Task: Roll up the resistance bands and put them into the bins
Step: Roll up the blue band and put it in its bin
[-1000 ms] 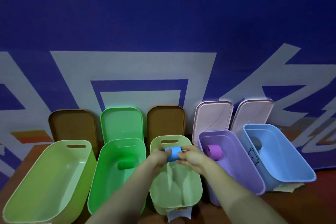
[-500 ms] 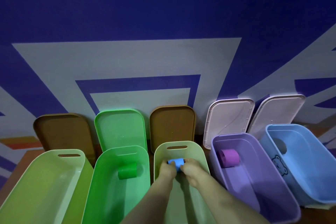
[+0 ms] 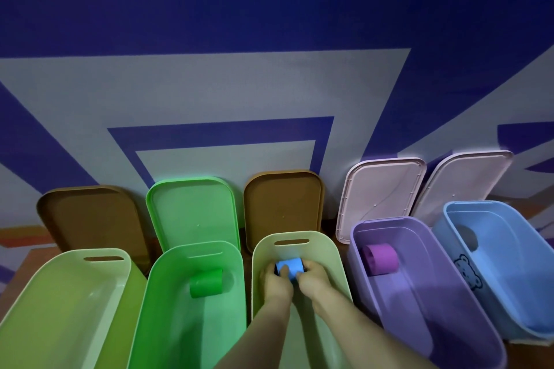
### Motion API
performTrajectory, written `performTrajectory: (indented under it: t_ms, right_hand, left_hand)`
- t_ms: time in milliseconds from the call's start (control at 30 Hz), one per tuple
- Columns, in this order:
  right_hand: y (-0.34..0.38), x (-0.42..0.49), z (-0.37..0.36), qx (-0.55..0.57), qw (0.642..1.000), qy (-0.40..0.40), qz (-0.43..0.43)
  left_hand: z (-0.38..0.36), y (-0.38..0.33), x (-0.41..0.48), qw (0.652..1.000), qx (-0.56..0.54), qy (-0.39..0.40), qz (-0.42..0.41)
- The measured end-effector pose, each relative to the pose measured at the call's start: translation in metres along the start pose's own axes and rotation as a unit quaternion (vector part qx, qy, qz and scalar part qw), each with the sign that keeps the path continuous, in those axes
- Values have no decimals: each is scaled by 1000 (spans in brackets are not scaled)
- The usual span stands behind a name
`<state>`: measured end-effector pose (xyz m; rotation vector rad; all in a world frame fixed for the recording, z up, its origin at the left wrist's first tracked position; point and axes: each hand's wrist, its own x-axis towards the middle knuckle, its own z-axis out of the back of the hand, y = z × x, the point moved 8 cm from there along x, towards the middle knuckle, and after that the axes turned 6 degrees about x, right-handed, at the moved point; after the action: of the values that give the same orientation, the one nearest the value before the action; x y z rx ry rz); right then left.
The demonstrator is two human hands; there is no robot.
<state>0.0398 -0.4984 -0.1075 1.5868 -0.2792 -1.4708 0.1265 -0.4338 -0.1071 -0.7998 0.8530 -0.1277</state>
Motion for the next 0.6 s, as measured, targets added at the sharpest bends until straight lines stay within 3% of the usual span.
performTrajectory:
  t_ms: [300, 600]
  right_hand:
    - [3, -1, 8, -66, 997, -25, 12]
    - [4, -3, 7, -16, 1000, 4, -12]
  left_hand:
    - [5, -4, 0, 1000, 16, -9, -17]
    - [13, -13, -10, 1000, 2, 20, 3]
